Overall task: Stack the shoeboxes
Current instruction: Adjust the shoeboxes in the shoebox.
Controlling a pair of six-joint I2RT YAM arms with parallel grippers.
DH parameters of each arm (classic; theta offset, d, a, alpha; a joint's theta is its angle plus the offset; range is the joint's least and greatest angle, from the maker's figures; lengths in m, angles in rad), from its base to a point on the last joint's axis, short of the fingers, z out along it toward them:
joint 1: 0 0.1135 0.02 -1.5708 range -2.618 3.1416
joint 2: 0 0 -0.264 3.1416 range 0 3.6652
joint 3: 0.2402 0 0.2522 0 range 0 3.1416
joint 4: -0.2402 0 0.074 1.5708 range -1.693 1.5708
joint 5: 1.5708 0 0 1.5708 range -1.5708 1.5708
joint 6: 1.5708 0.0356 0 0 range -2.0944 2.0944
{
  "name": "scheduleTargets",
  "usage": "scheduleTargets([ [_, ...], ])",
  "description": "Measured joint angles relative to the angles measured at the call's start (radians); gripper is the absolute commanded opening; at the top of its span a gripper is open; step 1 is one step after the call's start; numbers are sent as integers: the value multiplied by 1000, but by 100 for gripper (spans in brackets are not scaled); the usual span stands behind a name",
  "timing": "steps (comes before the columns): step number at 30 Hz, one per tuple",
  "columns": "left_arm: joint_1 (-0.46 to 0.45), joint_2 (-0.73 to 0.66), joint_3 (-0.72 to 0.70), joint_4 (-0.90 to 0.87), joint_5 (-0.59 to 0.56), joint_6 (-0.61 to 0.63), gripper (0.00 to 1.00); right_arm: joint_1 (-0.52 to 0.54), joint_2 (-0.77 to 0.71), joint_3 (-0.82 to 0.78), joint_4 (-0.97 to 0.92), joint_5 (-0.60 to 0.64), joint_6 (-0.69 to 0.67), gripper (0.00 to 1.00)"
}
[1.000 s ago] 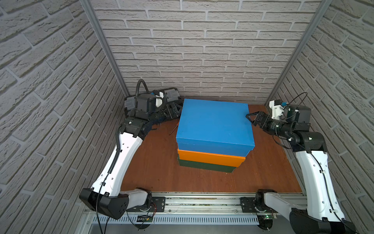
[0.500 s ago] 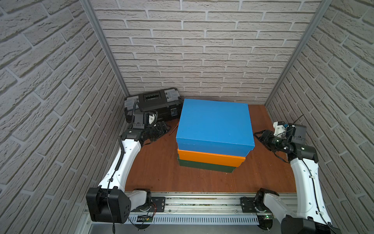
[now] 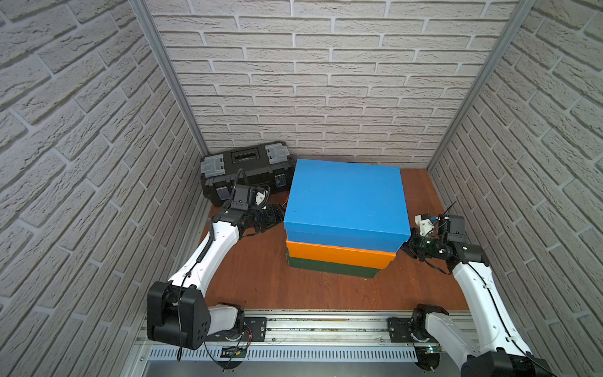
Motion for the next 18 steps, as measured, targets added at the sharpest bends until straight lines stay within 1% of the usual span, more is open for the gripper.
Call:
scheduleTargets([
  [10,-28,65,17,34,-17,-4,71,62,-10,0,40,18,48,39],
  [18,-40,83,32,39,-35,-3,72,64,-10,-4,51,39,51,40],
])
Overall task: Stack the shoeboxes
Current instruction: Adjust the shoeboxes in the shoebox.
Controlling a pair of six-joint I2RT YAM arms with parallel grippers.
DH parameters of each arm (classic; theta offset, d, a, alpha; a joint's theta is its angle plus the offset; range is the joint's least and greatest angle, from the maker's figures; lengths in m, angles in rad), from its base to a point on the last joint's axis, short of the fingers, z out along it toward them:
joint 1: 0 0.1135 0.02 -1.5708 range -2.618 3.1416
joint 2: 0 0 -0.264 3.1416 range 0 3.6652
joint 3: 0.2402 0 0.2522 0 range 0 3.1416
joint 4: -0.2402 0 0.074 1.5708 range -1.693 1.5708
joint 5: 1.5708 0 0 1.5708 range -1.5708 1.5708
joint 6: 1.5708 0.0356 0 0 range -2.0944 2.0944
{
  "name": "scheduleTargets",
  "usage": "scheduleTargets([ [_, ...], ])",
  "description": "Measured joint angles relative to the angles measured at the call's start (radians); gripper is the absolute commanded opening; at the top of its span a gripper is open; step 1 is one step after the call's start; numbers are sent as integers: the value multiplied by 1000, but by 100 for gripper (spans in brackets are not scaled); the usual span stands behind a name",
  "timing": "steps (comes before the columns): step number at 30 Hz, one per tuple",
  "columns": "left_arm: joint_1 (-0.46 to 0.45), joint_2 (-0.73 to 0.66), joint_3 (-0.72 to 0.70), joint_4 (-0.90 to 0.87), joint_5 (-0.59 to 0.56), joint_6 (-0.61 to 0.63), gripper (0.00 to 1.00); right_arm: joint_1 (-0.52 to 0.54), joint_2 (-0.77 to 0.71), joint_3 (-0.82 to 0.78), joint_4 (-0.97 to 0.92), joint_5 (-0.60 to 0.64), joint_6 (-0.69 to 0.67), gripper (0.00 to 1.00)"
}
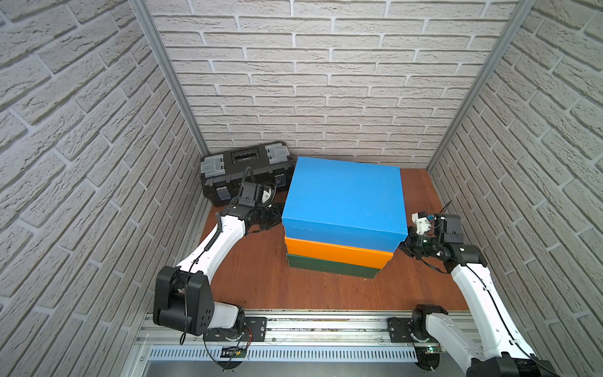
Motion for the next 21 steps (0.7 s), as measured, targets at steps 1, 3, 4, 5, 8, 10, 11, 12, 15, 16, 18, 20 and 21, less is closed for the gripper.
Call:
scheduleTargets([
  [1,0,0,2,-2,-2,0,72,0,0,-1,2,0,0,40],
  [3,0,0,5,-4,-7,2,74,0,0,-2,2,2,-2,40],
  [4,2,0,5,-5,-8,3,75,1,0,-1,2,5,-5,40],
  [5,5,0,5,-6,-9,3,75,2,0,-1,2,10,-9,41],
  [8,23,-15,5,-11,-9,6,78,5,5,1,-6,22,-20,42],
  [10,36,-34,5,-16,-10,12,79,5,12,7,-15,27,-28,42],
  [11,46,-45,5,-19,-10,16,80,5,16,14,-21,31,-32,43],
  [12,55,-55,5,-24,-11,20,81,5,19,21,-25,35,-35,43],
  [15,90,-83,5,-39,-17,35,82,4,27,48,-42,69,-49,50],
  [16,103,-92,5,-42,-19,42,83,1,27,58,-47,87,-58,56],
  [18,127,-112,5,-48,-29,56,85,-8,27,80,-60,119,-74,67],
  [20,148,-148,1,-50,-55,84,89,-23,37,110,-77,154,-100,79],
  [21,154,-169,-5,-48,-73,100,91,-27,46,123,-82,171,-113,82],
])
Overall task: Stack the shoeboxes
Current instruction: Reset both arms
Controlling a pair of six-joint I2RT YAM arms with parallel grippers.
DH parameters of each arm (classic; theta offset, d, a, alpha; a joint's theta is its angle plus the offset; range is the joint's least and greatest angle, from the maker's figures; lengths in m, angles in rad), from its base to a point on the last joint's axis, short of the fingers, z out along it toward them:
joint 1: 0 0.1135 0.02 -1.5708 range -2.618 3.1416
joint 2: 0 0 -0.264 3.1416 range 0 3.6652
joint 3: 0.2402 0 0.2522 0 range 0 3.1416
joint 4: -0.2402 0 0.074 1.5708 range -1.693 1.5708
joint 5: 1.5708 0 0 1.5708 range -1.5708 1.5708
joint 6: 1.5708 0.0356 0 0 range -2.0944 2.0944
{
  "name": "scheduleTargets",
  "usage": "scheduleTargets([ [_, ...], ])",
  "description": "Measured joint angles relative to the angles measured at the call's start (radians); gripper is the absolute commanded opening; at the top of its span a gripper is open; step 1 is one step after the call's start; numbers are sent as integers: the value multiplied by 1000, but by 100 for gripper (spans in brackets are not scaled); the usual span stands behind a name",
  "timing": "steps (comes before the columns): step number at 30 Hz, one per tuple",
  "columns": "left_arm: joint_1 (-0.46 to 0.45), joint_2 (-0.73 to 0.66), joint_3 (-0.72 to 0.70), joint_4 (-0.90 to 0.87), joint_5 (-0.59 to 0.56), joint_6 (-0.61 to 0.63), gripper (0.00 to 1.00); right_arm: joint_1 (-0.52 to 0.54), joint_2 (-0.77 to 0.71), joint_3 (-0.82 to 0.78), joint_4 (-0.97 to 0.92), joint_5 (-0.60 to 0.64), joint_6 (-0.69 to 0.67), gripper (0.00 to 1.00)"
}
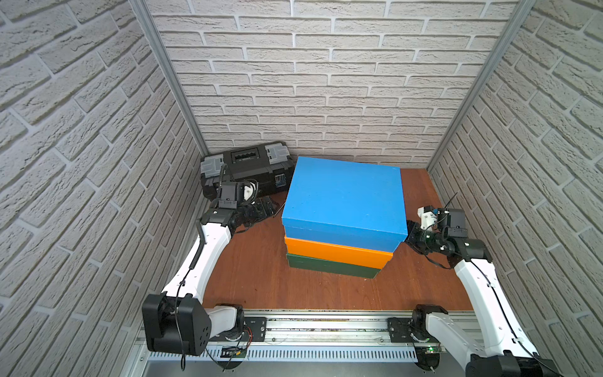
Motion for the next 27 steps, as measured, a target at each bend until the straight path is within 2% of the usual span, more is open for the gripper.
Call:
scheduleTargets([
  [2,8,-60,-27,18,-64,42,95,-5,24,26,-5,53,-34,91],
  [6,15,-172,-139,103,-227,137,98,-6,55,19,43,186,-109,100],
  [13,18,-205,-512,451,-530,322,98,-6,52,-218,369,373,-266,100],
  [17,54,-102,-678,705,-619,388,98,-3,73,-433,679,429,-321,100],
  [20,89,35,-700,877,-647,428,98,5,164,-547,922,447,-334,100],
  [24,100,193,-698,1110,-666,478,98,40,325,-568,1173,465,-355,99],
  [27,103,309,-700,1287,-669,497,98,69,392,-557,1309,475,-394,99],
])
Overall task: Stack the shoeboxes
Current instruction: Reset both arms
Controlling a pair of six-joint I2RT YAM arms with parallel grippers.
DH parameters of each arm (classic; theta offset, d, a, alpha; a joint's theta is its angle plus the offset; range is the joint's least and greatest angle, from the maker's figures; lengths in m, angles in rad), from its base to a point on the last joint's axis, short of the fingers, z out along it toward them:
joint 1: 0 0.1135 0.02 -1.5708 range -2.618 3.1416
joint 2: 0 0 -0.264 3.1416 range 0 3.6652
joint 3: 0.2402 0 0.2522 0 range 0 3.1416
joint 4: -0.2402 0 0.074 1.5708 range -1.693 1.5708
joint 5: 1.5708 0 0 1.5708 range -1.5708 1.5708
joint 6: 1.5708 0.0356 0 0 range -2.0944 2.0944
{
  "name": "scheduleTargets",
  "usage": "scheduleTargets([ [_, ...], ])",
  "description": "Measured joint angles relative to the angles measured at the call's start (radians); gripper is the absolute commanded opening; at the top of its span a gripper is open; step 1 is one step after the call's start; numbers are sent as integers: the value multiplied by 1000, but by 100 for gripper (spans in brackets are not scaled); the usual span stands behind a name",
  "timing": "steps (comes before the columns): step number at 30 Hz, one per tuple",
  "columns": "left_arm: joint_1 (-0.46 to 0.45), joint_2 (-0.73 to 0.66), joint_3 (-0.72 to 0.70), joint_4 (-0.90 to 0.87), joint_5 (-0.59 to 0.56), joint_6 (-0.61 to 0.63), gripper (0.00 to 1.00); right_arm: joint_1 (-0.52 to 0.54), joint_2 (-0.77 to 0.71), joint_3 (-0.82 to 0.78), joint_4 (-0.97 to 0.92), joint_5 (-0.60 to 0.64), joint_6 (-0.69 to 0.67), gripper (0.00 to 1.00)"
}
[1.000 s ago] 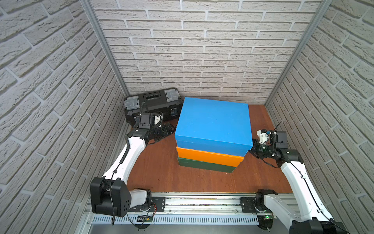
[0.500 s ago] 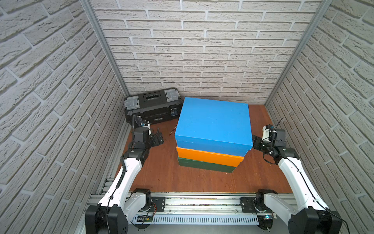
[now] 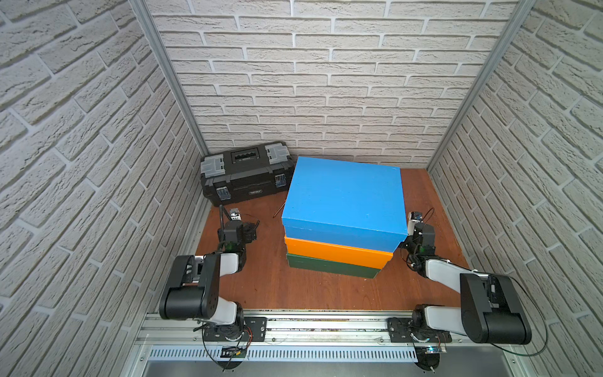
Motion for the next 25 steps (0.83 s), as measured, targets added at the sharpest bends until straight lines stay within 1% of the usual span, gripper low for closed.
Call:
scheduleTargets([
  [2,5,51,0,43,-1,9,98,10,36,-2,108,3,-19,99],
  [5,10,62,-3,84,-1,10,98,21,126,-15,271,6,-37,99],
  [6,10,62,-3,99,-1,10,98,23,155,-15,297,9,-44,99],
  [8,11,61,-3,122,-1,10,98,30,184,-14,303,14,-53,99],
  [25,23,62,-3,149,15,13,98,48,181,11,309,38,-76,99],
])
